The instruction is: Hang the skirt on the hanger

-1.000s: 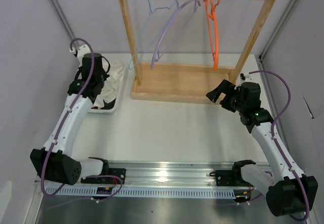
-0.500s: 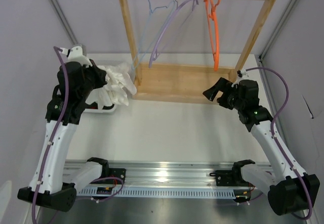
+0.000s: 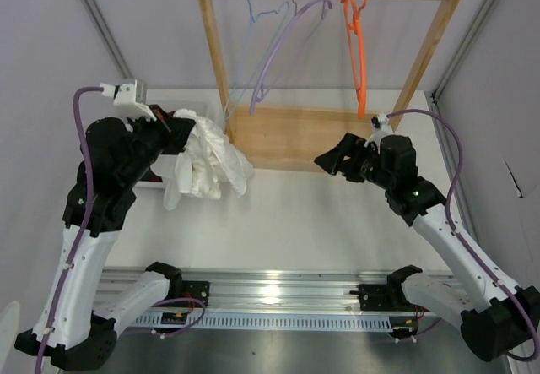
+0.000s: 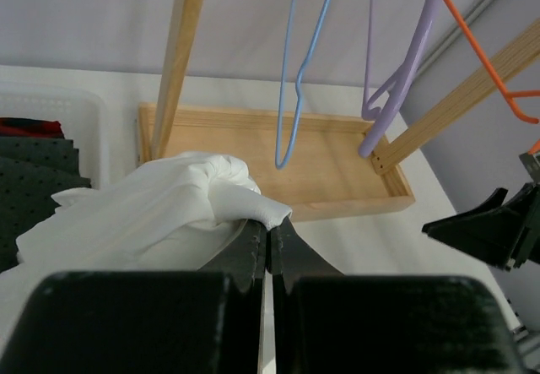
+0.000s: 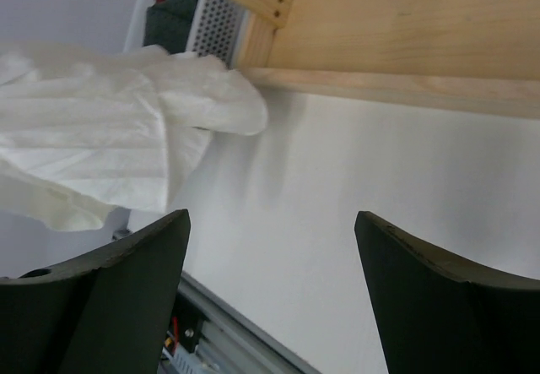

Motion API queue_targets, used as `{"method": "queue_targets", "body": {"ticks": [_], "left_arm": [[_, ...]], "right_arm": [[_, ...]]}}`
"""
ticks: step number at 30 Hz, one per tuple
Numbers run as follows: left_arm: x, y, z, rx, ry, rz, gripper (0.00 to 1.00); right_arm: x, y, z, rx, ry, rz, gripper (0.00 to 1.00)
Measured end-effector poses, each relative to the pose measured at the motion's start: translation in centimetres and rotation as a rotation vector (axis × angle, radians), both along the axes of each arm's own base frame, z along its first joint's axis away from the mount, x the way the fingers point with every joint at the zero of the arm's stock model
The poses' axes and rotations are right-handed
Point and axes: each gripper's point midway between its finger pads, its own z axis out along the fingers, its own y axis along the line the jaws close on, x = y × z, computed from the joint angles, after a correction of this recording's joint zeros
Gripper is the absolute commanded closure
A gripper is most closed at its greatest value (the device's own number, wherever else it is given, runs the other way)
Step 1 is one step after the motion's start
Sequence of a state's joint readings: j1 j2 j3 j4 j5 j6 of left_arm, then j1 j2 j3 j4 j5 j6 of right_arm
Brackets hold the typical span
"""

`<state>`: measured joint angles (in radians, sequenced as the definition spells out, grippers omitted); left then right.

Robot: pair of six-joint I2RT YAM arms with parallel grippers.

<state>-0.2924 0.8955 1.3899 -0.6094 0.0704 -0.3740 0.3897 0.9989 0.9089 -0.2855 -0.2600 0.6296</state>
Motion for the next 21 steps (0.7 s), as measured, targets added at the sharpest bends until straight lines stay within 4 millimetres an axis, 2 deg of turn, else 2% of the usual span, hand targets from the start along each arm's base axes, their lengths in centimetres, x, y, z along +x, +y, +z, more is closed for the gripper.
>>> {"method": "queue_targets", "body": {"ticks": [4,7,12,15,21], "left_arm": [[0.1,-0.6,-2.2,-0.027,0.040,0.005,1.00],[0.3,-1.5,-3.6,-0.030,0.075,-0.005,1.00],[0.4,-2.9,-4.2,-0.026,0.086,-0.025,1.00],[0.3,-3.5,-4.4,-0.023,0.085,-0.036,1.00],[0.3,-4.0,-4.9,-0.018,0.090,-0.040,1.00]], "right_arm": [[-2.7,3.9,1.3,0.087,-0.019,0.103,0.21],[-4.9,6.6,1.0,0.126,-0.004,0.164,0.24],[-8.1,11.4,-0.9,0.135,0.046,0.243,0.32],[-9.2,13.8,-2.1,0.130,0.066,0.268,0.36],[-9.3,17.7,-5.4,0.121,0.121,0.261,0.43]]}}
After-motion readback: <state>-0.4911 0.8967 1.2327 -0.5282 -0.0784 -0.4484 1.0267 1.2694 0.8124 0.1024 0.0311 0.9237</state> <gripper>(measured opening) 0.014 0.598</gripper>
